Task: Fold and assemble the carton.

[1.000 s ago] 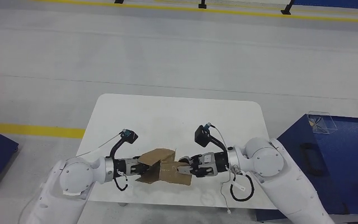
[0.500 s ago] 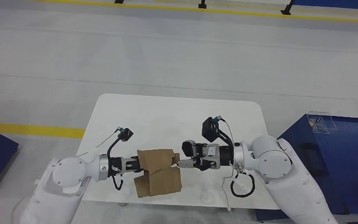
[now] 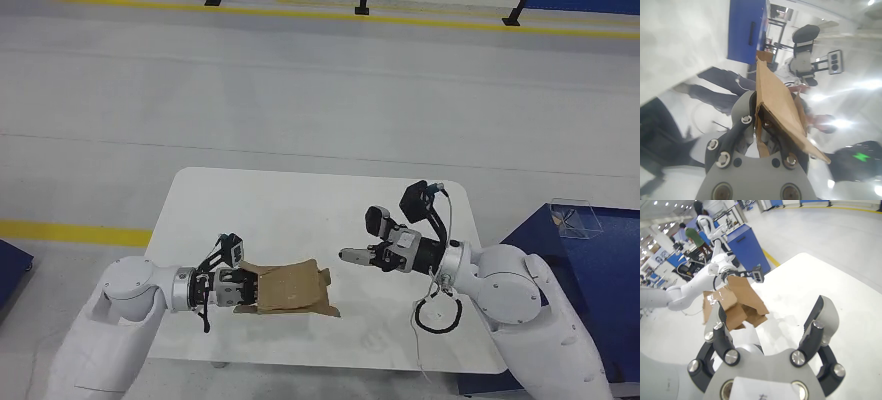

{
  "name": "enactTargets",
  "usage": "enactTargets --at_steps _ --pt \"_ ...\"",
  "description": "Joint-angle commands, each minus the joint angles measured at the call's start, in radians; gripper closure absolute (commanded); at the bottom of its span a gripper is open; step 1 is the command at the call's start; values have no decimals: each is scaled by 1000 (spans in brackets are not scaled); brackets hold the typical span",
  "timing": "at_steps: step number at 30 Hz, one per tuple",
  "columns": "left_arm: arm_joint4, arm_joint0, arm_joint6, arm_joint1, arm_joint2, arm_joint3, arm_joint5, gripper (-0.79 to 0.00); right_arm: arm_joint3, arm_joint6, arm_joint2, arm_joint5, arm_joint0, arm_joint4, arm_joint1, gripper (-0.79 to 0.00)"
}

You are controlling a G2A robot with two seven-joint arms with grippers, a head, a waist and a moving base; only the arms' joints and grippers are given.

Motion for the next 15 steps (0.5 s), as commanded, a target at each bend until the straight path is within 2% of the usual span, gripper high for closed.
enactTargets --at_steps 1,6,9,12,15 --pt "-83 -25 11 -8 26 49 76 0 2 -6 3 16 -5 17 -1 -785" --pt "-83 -25 11 -8 26 49 76 0 -4 -12 -3 18 -14 -7 -1 -785" --pt "-136 -3 74 -11 32 60 130 0 -6 -50 -4 42 -31 -77 -1 -785" --pt "-207 -1 115 -17 41 74 188 0 -5 -69 -16 62 -36 -186 -1 -785" --pt "-287 3 138 -25 52 75 194 0 -2 -96 -40 94 -42 -319 -2 -785"
